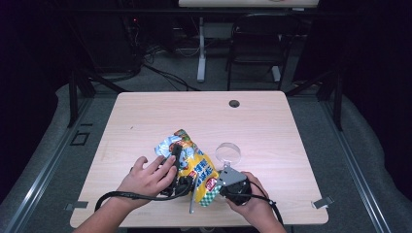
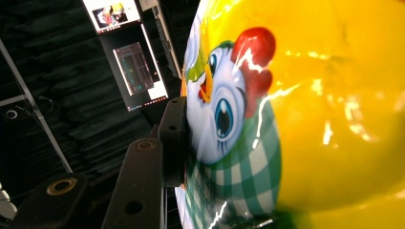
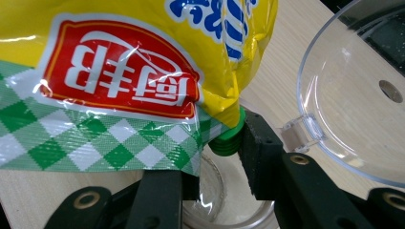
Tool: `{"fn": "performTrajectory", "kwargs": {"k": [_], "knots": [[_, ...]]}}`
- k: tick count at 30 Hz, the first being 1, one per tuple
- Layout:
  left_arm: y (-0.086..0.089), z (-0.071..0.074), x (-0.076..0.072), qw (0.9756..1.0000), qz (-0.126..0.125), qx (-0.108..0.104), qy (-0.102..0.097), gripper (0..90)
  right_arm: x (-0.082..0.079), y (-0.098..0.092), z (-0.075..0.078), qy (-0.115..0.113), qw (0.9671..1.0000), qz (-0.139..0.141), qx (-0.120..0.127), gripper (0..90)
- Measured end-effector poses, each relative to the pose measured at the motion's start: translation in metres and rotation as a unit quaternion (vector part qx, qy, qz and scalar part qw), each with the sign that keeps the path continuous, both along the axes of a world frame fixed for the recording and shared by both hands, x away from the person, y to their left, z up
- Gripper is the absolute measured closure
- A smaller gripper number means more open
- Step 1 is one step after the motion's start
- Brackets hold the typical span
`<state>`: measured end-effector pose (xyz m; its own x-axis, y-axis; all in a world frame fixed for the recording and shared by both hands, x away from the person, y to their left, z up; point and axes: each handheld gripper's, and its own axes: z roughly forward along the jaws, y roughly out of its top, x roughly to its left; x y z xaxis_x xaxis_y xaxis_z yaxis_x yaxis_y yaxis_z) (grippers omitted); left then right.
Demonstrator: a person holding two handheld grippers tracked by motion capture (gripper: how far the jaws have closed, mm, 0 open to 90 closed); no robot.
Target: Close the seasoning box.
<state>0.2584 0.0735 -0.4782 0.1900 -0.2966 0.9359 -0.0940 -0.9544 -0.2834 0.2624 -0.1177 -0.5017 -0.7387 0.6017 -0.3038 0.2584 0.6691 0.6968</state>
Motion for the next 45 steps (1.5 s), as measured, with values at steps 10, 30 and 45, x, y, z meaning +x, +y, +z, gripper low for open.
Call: {"fn": "performTrajectory", "kwargs": {"k": [10,30,45], "knots": [[-0.0017,0.0016,-0.0012,1.0000,-0.005,0.004,-0.002,63.8,0.0016,-0.0029,-0.0012,0.006,0.9999,-0.002,0.015,70.7],[-0.0060,0.0008,-0.0013,0.9994,-0.009,0.032,0.007,64.0,0.0043,-0.0042,-0.0067,0.035,0.9991,-0.001,0.025,70.8],[-0.0082,0.0019,-0.0004,0.9991,-0.007,0.041,0.010,64.0,0.0065,-0.0067,-0.0096,0.038,0.9987,-0.003,0.033,70.9]]}}
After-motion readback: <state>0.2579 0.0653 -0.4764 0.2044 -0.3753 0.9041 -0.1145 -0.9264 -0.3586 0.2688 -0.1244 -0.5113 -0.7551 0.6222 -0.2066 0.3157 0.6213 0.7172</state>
